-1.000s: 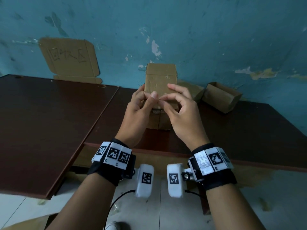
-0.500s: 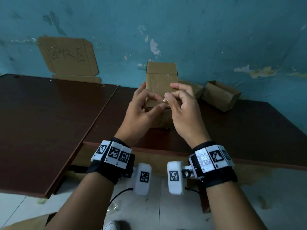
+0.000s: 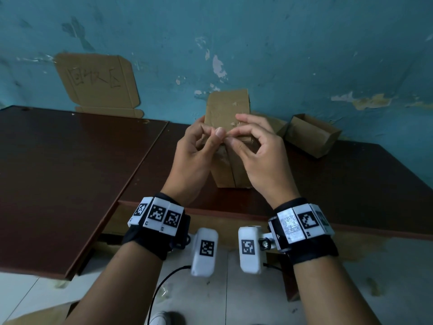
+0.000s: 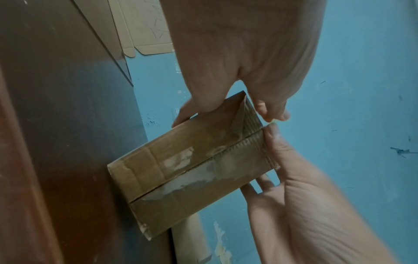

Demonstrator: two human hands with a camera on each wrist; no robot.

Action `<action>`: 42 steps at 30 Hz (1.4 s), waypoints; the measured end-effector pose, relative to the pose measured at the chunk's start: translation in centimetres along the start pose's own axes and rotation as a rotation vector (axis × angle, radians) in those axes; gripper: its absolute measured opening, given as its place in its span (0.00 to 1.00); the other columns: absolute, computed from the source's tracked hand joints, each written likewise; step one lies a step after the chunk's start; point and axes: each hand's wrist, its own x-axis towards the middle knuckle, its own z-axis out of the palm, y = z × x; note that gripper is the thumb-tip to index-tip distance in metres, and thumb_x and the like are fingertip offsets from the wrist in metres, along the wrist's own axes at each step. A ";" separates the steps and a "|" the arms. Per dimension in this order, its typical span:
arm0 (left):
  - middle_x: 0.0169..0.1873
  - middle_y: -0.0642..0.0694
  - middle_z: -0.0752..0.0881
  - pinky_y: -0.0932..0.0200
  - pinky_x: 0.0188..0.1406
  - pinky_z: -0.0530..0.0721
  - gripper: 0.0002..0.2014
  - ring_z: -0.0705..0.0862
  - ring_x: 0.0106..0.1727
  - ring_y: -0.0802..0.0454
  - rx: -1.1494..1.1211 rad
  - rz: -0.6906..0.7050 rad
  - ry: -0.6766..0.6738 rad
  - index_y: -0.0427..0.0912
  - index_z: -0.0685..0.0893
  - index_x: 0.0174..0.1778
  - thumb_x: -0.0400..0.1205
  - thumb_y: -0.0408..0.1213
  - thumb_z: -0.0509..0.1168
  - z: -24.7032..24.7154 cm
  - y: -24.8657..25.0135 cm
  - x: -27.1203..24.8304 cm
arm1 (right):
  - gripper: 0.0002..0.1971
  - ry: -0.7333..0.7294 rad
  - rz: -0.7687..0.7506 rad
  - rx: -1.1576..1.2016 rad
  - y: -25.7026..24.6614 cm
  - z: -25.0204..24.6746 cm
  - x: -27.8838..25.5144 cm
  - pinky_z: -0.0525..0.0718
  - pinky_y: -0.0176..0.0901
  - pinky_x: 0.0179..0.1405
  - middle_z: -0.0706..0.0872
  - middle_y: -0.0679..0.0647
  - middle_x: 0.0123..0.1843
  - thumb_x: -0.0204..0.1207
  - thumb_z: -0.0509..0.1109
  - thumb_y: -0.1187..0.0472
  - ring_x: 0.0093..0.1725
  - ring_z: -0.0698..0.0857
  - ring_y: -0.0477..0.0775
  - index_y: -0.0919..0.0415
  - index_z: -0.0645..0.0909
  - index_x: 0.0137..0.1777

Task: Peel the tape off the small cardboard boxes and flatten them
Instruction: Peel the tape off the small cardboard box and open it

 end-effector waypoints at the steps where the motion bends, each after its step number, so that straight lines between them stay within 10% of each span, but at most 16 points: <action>1: 0.68 0.38 0.86 0.51 0.67 0.88 0.10 0.88 0.69 0.51 -0.021 0.001 -0.018 0.43 0.83 0.45 0.93 0.37 0.68 0.1 0.1 -0.1 | 0.03 0.018 0.003 -0.004 0.1 0.1 0.0 0.78 0.25 0.72 0.87 0.53 0.74 0.85 0.81 0.63 0.76 0.85 0.44 0.62 0.93 0.56; 6: 0.53 0.70 0.92 0.59 0.65 0.87 0.09 0.89 0.62 0.65 0.004 -0.018 -0.121 0.44 0.81 0.55 0.90 0.25 0.69 0.3 0.0 -0.6 | 0.02 0.042 0.071 0.035 0.2 0.4 -0.1 0.77 0.25 0.72 0.88 0.53 0.71 0.88 0.78 0.58 0.74 0.85 0.46 0.52 0.88 0.55; 12: 0.71 0.42 0.83 0.41 0.70 0.88 0.16 0.86 0.70 0.46 0.034 0.075 -0.108 0.41 0.77 0.68 0.89 0.25 0.71 0.2 -0.7 -0.6 | 0.04 0.050 0.096 0.051 0.1 0.3 0.0 0.76 0.25 0.72 0.89 0.54 0.70 0.89 0.78 0.57 0.74 0.86 0.47 0.52 0.86 0.54; 15: 0.72 0.54 0.82 0.54 0.72 0.87 0.10 0.84 0.76 0.59 0.009 0.061 -0.104 0.43 0.79 0.60 0.90 0.24 0.69 0.1 -0.7 -0.5 | 0.03 0.024 0.113 0.068 0.2 -0.1 -0.1 0.77 0.28 0.73 0.89 0.53 0.70 0.89 0.77 0.57 0.74 0.85 0.44 0.51 0.86 0.54; 23: 0.84 0.60 0.76 0.31 0.91 0.69 0.03 0.70 0.92 0.53 0.023 -0.030 -0.073 0.57 0.90 0.45 0.82 0.47 0.78 -0.5 -1.0 -0.1 | 0.03 -0.012 0.102 0.176 0.3 -0.9 -0.2 0.82 0.46 0.81 0.91 0.42 0.64 0.91 0.75 0.59 0.72 0.87 0.40 0.57 0.88 0.59; 29: 0.89 0.55 0.72 0.32 0.90 0.71 0.03 0.71 0.91 0.51 -0.106 -0.103 -0.095 0.54 0.92 0.40 0.76 0.46 0.79 -0.4 -0.6 -0.3 | 0.08 -0.053 0.167 0.098 0.0 -0.8 -0.1 0.74 0.25 0.77 0.87 0.49 0.75 0.91 0.74 0.55 0.78 0.83 0.41 0.59 0.90 0.54; 35: 0.91 0.54 0.70 0.28 0.89 0.71 0.15 0.70 0.92 0.47 0.006 -0.021 -0.126 0.57 0.84 0.55 0.77 0.41 0.81 0.0 -1.2 -0.7 | 0.10 -0.029 0.174 0.056 0.1 -0.6 0.0 0.77 0.39 0.82 0.85 0.50 0.74 0.91 0.75 0.54 0.78 0.83 0.43 0.61 0.90 0.53; 42: 0.83 0.44 0.78 0.26 0.88 0.71 0.24 0.71 0.90 0.47 0.109 0.085 -0.128 0.47 0.77 0.74 0.85 0.35 0.78 0.0 -1.5 -0.6 | 0.13 -0.029 0.182 0.070 0.2 -0.8 0.0 0.77 0.28 0.76 0.86 0.49 0.74 0.92 0.73 0.54 0.76 0.83 0.41 0.64 0.91 0.54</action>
